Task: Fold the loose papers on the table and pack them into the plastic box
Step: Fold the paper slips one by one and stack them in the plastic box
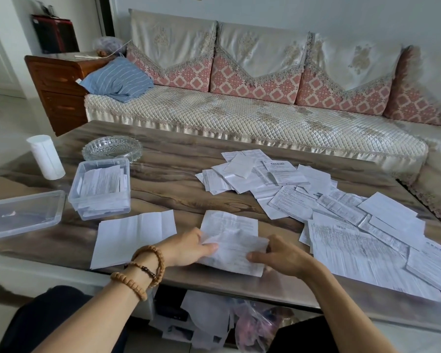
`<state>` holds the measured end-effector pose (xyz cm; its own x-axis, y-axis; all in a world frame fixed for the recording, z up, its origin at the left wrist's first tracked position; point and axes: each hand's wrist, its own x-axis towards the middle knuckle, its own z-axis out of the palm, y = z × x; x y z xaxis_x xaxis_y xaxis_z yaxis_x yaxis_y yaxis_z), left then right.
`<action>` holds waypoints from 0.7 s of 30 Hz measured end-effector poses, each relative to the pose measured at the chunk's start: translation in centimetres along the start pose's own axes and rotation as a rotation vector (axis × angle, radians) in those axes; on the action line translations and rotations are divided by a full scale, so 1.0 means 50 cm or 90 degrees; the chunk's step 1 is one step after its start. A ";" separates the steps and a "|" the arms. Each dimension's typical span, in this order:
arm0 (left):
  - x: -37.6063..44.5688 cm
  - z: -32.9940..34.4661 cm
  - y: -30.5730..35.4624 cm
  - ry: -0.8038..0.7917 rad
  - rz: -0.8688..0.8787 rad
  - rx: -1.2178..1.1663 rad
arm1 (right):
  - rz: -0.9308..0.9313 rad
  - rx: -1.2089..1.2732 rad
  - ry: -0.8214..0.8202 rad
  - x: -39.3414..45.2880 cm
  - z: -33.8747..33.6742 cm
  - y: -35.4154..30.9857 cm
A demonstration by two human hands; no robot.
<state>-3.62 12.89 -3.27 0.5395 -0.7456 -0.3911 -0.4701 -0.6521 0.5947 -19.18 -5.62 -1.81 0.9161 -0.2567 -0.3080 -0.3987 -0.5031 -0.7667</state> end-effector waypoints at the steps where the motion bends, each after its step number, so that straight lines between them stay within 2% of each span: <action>1: 0.007 0.003 -0.001 0.028 -0.032 -0.015 | 0.019 0.029 0.008 0.012 0.005 0.003; 3: 0.028 0.012 -0.003 0.088 -0.069 -0.079 | 0.075 0.043 0.082 0.041 0.021 0.014; 5: 0.036 0.021 0.009 0.132 -0.098 -0.120 | 0.122 -0.025 0.178 0.073 0.039 0.029; 8: 0.067 0.033 0.016 0.199 -0.131 -0.115 | 0.173 -0.152 0.267 0.112 0.065 0.035; 14: 0.126 0.031 0.024 0.291 -0.148 -0.074 | 0.200 -0.179 0.425 0.126 0.081 0.045; 17: 0.145 0.029 0.023 0.298 -0.144 -0.068 | 0.206 -0.180 0.451 0.135 0.079 0.054; 21: 0.156 0.026 0.015 0.283 -0.133 -0.075 | 0.215 -0.188 0.419 0.151 0.065 0.065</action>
<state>-0.68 6.42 -6.81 0.8709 -0.4537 -0.1887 -0.2519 -0.7420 0.6213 -13.40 -6.50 -8.44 0.5678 -0.8226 -0.0309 -0.7294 -0.4853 -0.4822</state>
